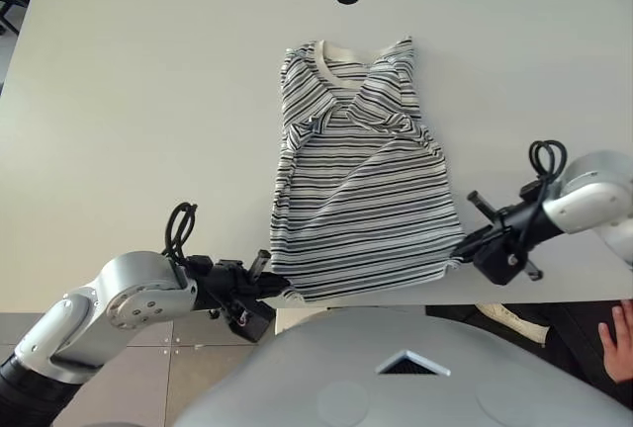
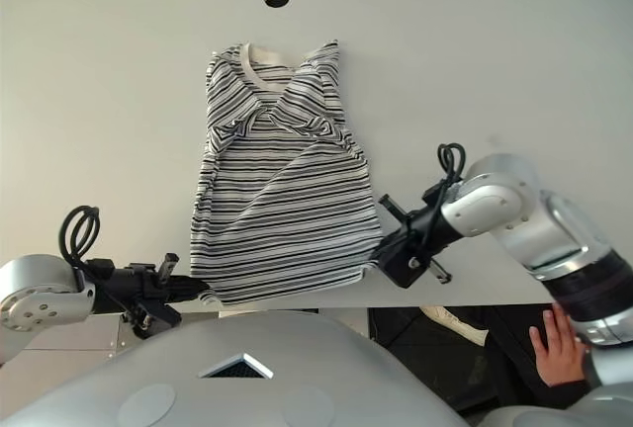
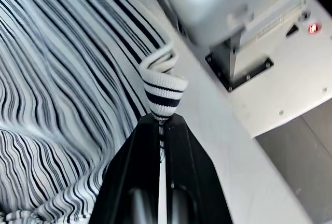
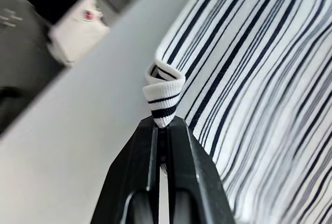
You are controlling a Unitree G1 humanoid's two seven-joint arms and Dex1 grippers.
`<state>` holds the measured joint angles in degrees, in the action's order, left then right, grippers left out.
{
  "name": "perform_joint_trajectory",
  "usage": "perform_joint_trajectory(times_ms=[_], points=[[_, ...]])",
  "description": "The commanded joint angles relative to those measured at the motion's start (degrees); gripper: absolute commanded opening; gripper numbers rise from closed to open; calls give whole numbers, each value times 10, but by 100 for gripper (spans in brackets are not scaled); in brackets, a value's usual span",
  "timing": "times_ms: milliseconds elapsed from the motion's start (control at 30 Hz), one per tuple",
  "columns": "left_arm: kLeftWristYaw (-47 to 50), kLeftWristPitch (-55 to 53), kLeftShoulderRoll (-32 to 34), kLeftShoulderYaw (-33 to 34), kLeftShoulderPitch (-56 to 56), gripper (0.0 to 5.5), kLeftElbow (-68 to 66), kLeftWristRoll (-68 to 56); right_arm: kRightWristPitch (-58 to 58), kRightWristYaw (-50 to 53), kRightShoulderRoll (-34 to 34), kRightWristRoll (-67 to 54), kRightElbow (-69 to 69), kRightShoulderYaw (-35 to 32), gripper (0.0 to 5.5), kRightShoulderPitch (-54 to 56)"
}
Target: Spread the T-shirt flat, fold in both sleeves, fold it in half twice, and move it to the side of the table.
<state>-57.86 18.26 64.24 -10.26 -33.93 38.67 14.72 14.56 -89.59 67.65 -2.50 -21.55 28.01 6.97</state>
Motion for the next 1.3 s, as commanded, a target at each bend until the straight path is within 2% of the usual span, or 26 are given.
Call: perform_joint_trajectory(times_ms=[33,133,233,433,567,667,767,933,1133,1300], points=[[-23,-89,1,-10,-52,10,72,-86,-71,-28,90,-68,-50,6,14,-41],[-32,-117,-2,-9,-44,10,91,-122,-145,-28,117,-127,-81,8,14,-54],[-37,-126,-6,-11,-30,10,92,-131,-191,-28,110,-150,-88,17,14,-45],[-32,-133,-14,3,-27,10,88,-157,-240,-24,19,-133,-42,16,14,14],[-33,-176,-28,67,38,10,62,-257,-303,23,-34,-142,-33,-31,14,86],[-46,-227,-36,88,115,10,22,-334,-339,35,-81,-122,12,-35,14,163],[-62,-268,-31,99,175,10,-44,-366,-366,0,-118,-113,99,-22,14,254],[-94,-269,-66,65,279,10,-206,-355,-367,-6,-195,-78,293,-13,14,351],[-97,-216,-138,34,402,10,-393,-310,-321,14,-257,-15,522,-14,14,409],[-69,-165,-210,41,479,10,-500,-294,-285,40,-305,20,682,-31,14,455]])
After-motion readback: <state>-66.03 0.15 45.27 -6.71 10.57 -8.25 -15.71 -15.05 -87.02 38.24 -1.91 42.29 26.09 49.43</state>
